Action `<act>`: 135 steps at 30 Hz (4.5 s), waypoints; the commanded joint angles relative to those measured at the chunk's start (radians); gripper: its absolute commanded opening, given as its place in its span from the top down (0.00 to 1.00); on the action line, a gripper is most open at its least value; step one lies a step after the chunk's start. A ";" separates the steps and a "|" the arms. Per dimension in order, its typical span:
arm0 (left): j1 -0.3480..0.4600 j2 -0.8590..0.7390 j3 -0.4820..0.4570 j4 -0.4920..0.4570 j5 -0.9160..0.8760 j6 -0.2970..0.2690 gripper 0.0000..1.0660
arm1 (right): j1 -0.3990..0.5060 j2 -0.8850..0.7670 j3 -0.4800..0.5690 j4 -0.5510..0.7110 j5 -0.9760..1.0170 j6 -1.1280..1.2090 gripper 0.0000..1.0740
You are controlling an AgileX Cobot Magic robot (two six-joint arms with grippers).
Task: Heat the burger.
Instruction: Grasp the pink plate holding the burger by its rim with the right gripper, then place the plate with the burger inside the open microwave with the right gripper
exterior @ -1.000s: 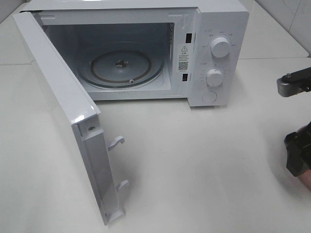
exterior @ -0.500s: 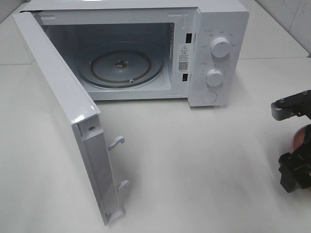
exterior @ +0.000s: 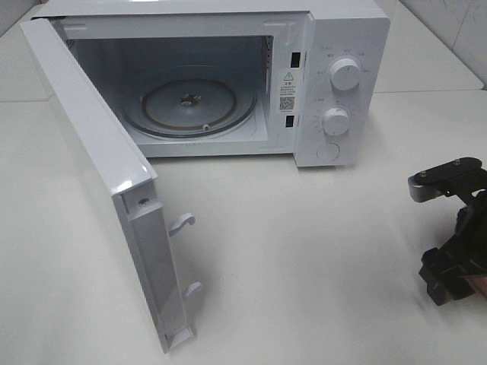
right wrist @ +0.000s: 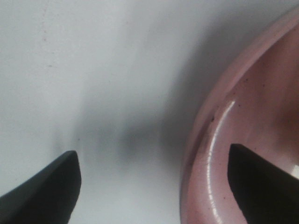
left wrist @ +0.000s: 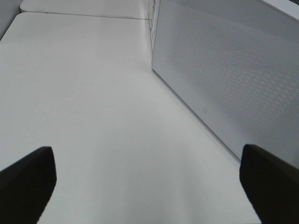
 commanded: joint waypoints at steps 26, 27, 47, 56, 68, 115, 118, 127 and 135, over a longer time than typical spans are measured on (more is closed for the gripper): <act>-0.005 -0.004 0.001 -0.003 -0.016 -0.006 0.06 | -0.004 0.071 0.004 -0.059 -0.051 0.087 0.89; -0.005 -0.004 0.001 -0.003 -0.016 -0.006 0.06 | -0.004 0.071 0.004 -0.063 -0.051 0.087 0.92; -0.005 -0.004 0.001 -0.003 -0.016 -0.006 0.06 | -0.001 0.042 0.003 -0.062 -0.031 0.120 1.00; -0.005 -0.004 0.001 -0.003 -0.016 -0.006 0.06 | 0.000 -0.020 0.003 -0.091 -0.007 0.161 1.00; -0.005 -0.004 0.001 -0.003 -0.016 -0.006 0.06 | 0.000 -0.087 0.003 -0.169 0.027 0.233 1.00; -0.005 -0.004 0.001 -0.003 -0.016 -0.006 0.06 | 0.174 -0.174 0.003 -0.415 0.218 0.495 1.00; -0.005 -0.004 0.001 -0.003 -0.016 -0.006 0.06 | 0.174 -0.214 0.003 -0.423 0.237 0.493 1.00; -0.005 -0.004 0.001 -0.003 -0.016 -0.006 0.06 | 0.174 -0.297 0.003 -0.430 0.315 0.459 1.00; -0.005 -0.004 0.001 -0.003 -0.016 -0.006 0.06 | 0.174 -0.336 0.003 -0.420 0.369 0.445 1.00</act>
